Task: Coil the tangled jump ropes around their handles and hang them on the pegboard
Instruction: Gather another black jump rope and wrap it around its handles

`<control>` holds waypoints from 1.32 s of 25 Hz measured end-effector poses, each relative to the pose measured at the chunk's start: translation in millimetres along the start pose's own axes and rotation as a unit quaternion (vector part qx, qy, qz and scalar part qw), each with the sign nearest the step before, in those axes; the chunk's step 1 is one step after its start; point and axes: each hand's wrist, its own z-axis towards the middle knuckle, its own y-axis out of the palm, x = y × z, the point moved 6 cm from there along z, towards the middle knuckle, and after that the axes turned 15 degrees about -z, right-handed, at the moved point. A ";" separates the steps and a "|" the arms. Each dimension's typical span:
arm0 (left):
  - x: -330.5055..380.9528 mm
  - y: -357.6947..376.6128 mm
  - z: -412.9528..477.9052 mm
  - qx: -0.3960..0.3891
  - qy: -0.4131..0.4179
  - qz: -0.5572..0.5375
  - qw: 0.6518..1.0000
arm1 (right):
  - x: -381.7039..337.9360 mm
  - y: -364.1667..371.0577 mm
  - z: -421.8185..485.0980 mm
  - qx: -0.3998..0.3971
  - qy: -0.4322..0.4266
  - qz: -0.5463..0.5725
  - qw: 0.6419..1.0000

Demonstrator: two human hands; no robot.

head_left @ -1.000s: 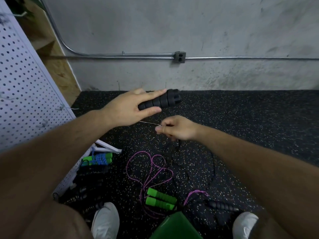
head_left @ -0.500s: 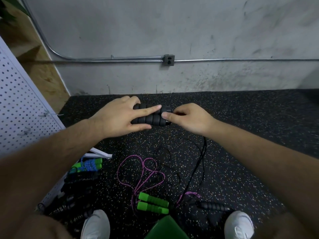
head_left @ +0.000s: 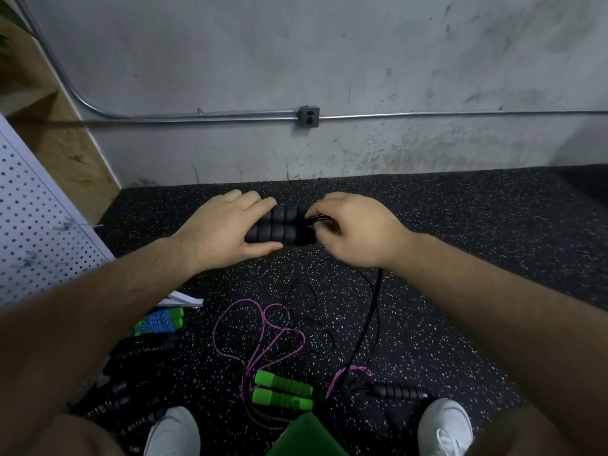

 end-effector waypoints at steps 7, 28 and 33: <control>8.7 -4.3 -6.1 -0.010 0.039 -0.103 0.994 | 26.3 -16.8 10.2 0.021 0.033 0.180 0.983; -22.3 -11.5 -10.9 0.077 -0.116 -0.042 0.989 | -52.4 12.3 -7.4 -0.240 0.086 0.103 0.961; -4.3 -1.3 -8.6 0.003 -0.062 -0.091 0.994 | -11.1 -26.9 4.8 -0.065 0.044 -0.058 0.995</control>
